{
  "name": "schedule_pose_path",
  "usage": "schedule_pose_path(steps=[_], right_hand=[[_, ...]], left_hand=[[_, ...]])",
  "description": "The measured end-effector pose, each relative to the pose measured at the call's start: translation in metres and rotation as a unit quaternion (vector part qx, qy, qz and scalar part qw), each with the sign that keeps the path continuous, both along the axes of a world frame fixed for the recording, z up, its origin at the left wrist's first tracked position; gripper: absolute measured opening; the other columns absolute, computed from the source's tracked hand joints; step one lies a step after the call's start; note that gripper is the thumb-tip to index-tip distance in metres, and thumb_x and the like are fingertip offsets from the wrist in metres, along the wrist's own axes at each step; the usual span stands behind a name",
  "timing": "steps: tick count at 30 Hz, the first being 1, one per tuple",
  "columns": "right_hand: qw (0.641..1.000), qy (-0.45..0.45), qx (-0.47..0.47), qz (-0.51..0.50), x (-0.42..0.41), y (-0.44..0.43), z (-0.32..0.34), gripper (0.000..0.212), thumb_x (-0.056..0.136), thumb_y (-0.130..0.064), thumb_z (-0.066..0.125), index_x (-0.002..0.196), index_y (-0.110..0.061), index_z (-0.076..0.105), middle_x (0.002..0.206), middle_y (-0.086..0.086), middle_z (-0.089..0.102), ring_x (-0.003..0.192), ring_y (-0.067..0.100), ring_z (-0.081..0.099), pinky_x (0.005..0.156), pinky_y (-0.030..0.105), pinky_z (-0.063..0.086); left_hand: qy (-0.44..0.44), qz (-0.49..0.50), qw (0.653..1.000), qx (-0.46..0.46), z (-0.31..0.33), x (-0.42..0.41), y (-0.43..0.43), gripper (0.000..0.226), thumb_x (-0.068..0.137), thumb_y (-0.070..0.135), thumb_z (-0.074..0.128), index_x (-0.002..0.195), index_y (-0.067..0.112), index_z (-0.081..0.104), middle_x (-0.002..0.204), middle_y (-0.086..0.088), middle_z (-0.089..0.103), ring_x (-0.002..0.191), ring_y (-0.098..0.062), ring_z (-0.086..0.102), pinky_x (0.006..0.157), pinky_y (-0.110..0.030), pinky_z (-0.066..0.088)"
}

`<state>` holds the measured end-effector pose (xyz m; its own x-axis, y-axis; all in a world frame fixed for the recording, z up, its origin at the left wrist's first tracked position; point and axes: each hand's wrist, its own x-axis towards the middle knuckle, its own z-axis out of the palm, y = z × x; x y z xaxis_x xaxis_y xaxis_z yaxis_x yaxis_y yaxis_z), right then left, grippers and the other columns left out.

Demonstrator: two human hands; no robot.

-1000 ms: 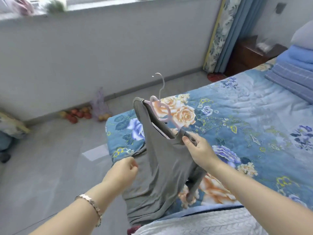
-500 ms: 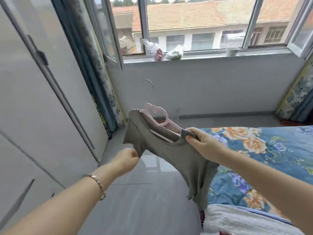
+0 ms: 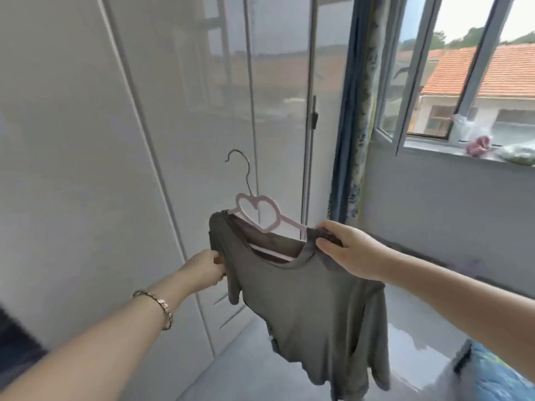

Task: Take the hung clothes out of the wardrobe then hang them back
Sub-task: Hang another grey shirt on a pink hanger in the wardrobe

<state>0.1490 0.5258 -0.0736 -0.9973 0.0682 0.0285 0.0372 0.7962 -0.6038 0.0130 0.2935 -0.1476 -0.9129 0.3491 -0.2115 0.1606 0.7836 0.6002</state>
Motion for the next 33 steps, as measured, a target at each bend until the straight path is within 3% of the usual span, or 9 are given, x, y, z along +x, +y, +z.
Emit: schedule_pose_path(steps=[3,8,13,18,23,27,29,31,33], right_hand=[[0.996,-0.002,-0.020,0.088,-0.006,-0.051,0.007,0.012,0.099,-0.023,0.040,0.102,-0.026,0.051,0.098,0.004,0.063,0.092,0.023,0.058,0.072,0.027,0.041],[0.978,0.028,-0.042,0.201,-0.007,-0.139,0.019,0.021,0.099,-0.021,0.040,0.113,-0.017,0.056,0.105,0.003,0.064,0.099,0.021,0.057,0.082,0.029,0.042],[0.958,0.078,-0.044,0.274,-0.005,-0.240,0.039,0.018,0.098,-0.018,0.039,0.105,-0.015,0.055,0.094,0.003,0.059,0.088,0.022,0.052,0.068,0.028,0.036],[0.957,0.077,-0.084,0.265,-0.007,-0.347,0.060,0.014,0.097,-0.013,0.036,0.087,-0.011,0.046,0.068,-0.002,0.044,0.077,0.023,0.046,0.054,0.027,0.031],[0.959,0.048,-0.115,0.254,-0.024,-0.457,0.084,0.013,0.095,-0.012,0.035,0.087,-0.012,0.044,0.075,0.000,0.044,0.083,0.024,0.044,0.068,0.025,0.034],[0.955,0.042,-0.155,0.250,-0.040,-0.524,0.116,0.028,0.094,-0.006,0.038,0.118,-0.002,0.051,0.094,0.010,0.050,0.074,0.021,0.045,0.066,0.025,0.037],[0.963,0.049,-0.131,0.232,-0.047,-0.552,0.134,0.035,0.093,-0.005,0.043,0.127,0.002,0.048,0.112,0.013,0.057,0.072,0.016,0.047,0.065,0.021,0.038],[0.962,0.094,0.065,0.250,-0.056,-0.574,0.152,0.041,0.091,-0.003,0.048,0.132,-0.001,0.044,0.124,0.006,0.057,0.094,0.017,0.055,0.077,0.018,0.038],[0.966,0.111,-0.021,0.234,-0.078,-0.596,0.161,0.034,0.094,-0.005,0.044,0.127,-0.002,0.048,0.117,0.005,0.057,0.086,0.019,0.051,0.069,0.017,0.036]], left_hand=[[-0.010,0.097,0.995,-0.004,0.008,0.029,-0.067,0.025,0.092,0.012,0.045,0.068,0.016,0.051,0.069,-0.001,0.055,0.059,-0.013,0.051,0.051,-0.020,0.039],[0.004,0.231,0.973,0.008,0.025,0.088,-0.166,0.024,0.091,0.010,0.044,0.068,0.013,0.053,0.071,-0.004,0.057,0.060,-0.014,0.051,0.056,-0.021,0.041],[0.054,0.334,0.941,-0.026,0.049,0.156,-0.263,0.016,0.087,0.011,0.047,0.073,0.010,0.056,0.076,-0.008,0.059,0.073,-0.018,0.051,0.068,-0.027,0.045],[0.070,0.415,0.906,-0.031,0.078,0.201,-0.346,0.025,0.087,0.012,0.045,0.063,0.017,0.053,0.073,-0.006,0.062,0.073,-0.022,0.059,0.065,-0.027,0.050],[0.079,0.437,0.895,-0.048,0.108,0.213,-0.417,0.018,0.089,0.011,0.039,0.079,0.012,0.052,0.082,-0.011,0.062,0.067,-0.020,0.054,0.058,-0.023,0.040],[0.113,0.439,0.890,-0.044,0.140,0.185,-0.463,0.021,0.090,0.011,0.038,0.073,0.012,0.049,0.077,-0.013,0.055,0.063,-0.021,0.049,0.055,-0.022,0.036],[0.134,0.435,0.889,-0.056,0.160,0.164,-0.480,0.021,0.089,0.010,0.039,0.077,0.009,0.056,0.075,-0.014,0.056,0.065,-0.021,0.049,0.055,-0.022,0.037],[0.154,0.430,0.888,-0.062,0.177,0.140,-0.495,0.025,0.088,0.007,0.038,0.089,0.000,0.062,0.078,-0.016,0.058,0.064,-0.022,0.049,0.053,-0.022,0.037],[0.169,0.426,0.885,-0.083,0.188,0.116,-0.510,0.024,0.090,0.010,0.038,0.098,0.002,0.059,0.084,-0.009,0.058,0.074,-0.022,0.054,0.062,-0.025,0.043]])
